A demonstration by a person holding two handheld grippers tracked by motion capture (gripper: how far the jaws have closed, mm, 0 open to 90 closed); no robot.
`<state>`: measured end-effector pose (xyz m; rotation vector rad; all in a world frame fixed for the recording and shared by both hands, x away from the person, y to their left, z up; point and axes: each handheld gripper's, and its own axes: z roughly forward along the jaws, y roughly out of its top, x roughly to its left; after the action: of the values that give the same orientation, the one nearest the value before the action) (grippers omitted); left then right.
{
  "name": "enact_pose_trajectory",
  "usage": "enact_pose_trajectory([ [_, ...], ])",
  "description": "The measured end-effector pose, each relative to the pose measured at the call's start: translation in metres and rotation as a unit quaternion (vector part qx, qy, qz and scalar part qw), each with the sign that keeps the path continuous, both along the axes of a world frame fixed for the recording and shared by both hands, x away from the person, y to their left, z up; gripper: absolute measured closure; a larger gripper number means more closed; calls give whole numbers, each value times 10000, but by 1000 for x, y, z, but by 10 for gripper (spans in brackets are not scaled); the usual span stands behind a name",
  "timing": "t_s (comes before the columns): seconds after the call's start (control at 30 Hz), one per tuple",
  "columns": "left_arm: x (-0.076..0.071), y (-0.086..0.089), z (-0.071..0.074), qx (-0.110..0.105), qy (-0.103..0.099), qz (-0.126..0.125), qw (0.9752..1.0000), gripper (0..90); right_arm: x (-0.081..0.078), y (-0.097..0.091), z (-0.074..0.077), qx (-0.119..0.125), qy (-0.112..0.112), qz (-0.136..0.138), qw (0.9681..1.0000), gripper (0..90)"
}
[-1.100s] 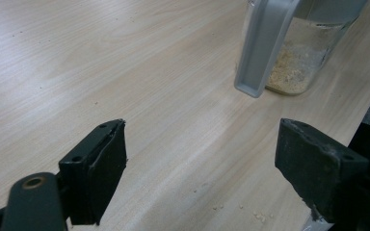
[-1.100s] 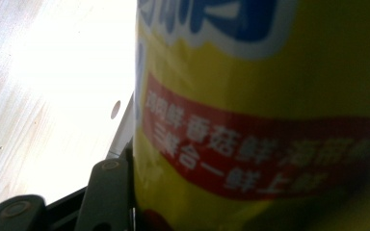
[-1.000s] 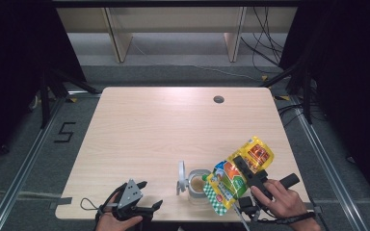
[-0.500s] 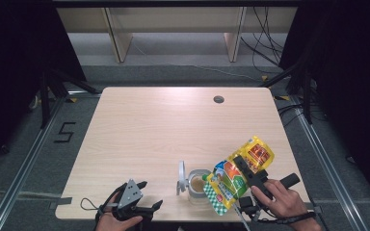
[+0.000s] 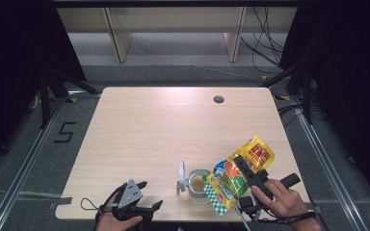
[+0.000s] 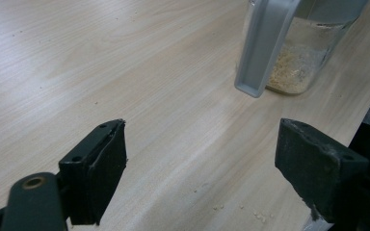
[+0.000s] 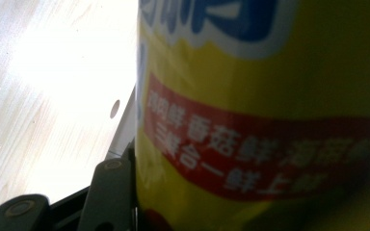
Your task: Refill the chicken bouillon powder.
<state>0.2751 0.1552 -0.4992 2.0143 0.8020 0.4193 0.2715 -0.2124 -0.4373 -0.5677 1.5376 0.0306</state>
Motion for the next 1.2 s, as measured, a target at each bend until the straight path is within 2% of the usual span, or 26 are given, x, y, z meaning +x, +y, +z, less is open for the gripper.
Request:
enact_pose_trajectory([
  [0.13, 0, 0, 0, -4, -11, 7, 10000, 181, 0, 0, 0, 4, 6, 9, 10000, 522],
  [0.17, 0, 0, 0, -14, 4, 13, 10000, 181, 1, -1, -1, 61, -39, 84, 9999, 522],
  [0.2, 0, 0, 0, 45, 12, -5, 10000, 181, 0, 0, 0, -3, -5, -2, 10000, 522],
  [0.23, -1, -1, 0, -28, 12, 16, 10000, 181, 0, 0, 0, 1, 1, 24, 10000, 522],
  [0.3, 0, -1, -1, -35, 4, 33, 10000, 181, 0, 0, 0, 0, -6, 20, 10000, 522],
  [0.33, 0, 1, 0, 56, 8, -8, 10000, 181, 0, 0, 0, 1, -14, 13, 10000, 522],
  [0.4, 0, 0, 0, -31, 12, 20, 10000, 181, 0, 0, 1, -3, 1, 27, 10000, 522],
  [0.5, 0, 0, 0, -24, -12, 26, 10000, 181, 1, 0, 0, 58, -36, 85, 9999, 522],
  [0.53, 0, 1, 0, 35, 10, -5, 10000, 181, 0, 0, 0, -2, -4, -1, 10000, 522],
  [0.6, -1, 0, 0, -19, 10, 15, 10000, 181, 0, 0, 0, -3, 10, 27, 10000, 523],
  [0.63, 0, 1, 0, 57, 11, -16, 10000, 181, 0, 0, 0, 5, 3, 22, 10000, 522],
  [0.67, 0, 0, 0, -27, 10, 27, 10000, 181, 0, 0, 0, -1, -4, 1, 10000, 523],
  [0.8, 0, 0, 0, -20, 12, 20, 10000, 181, 0, 0, 0, -8, -11, 29, 10000, 524],
  [0.83, 0, 1, 0, 53, 8, -15, 10000, 181, 0, 0, 1, -11, -18, 17, 10000, 524],
  [0.87, 0, 0, 0, -28, 9, 24, 10000, 181, 0, 0, 1, -13, -17, 17, 10000, 523],
  [1.13, -1, -1, 0, -27, -5, 25, 10000, 181, 0, -1, 0, -9, -4, 35, 10000, 528],
  [1.17, -1, 0, 0, 44, -15, -2, 10000, 181, 0, -1, -1, 59, 24, -17, 10000, 530],
  [1.2, 0, -1, 0, -23, 15, 21, 10000, 181, 0, -1, 1, -15, -16, 22, 10000, 532],
])
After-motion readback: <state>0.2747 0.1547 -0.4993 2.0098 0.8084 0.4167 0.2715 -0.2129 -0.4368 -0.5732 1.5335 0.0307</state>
